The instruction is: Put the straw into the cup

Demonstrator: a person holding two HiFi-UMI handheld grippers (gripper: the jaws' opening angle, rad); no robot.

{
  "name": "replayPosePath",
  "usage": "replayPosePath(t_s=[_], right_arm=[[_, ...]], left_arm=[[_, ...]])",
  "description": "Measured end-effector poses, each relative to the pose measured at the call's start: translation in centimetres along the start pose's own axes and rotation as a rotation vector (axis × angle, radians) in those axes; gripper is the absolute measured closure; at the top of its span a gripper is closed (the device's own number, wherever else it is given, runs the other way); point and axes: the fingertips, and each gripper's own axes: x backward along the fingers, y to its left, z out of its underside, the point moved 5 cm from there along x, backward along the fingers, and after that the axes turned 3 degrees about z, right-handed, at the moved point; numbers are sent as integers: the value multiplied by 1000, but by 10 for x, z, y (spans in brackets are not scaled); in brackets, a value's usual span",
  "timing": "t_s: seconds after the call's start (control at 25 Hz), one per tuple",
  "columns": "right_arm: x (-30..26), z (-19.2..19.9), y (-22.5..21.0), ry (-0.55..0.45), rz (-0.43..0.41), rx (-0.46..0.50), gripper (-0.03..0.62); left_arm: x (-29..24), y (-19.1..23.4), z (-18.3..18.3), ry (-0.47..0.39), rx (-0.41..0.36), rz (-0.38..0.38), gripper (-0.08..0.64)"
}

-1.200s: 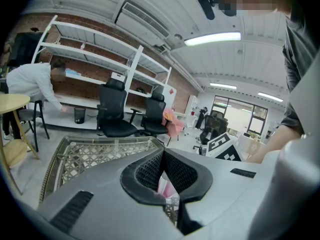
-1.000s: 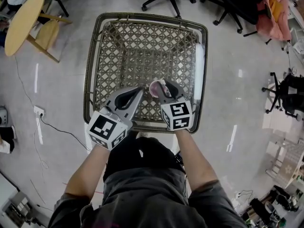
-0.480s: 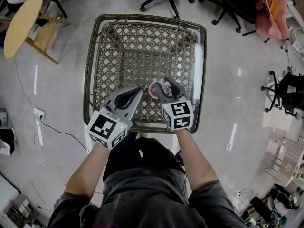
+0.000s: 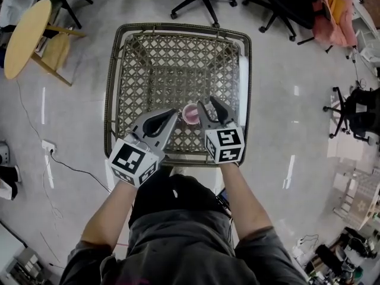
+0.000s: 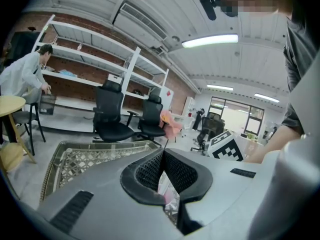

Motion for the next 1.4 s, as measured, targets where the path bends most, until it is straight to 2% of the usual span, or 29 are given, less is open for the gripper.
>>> replayPosePath(t_s=[0.24,0.92,1.4], right_arm=[[11,-19,-10,-40,41,2,472],[49,-67,4,-110,34,11,476],[68,-90,11,-162,46,8,552]], left_arm=[[1,-5,-15,-16,-19,5,551],[20,-26,-54,-37,-68,5,551],[27,-32,-69,-44,-88,12,551]])
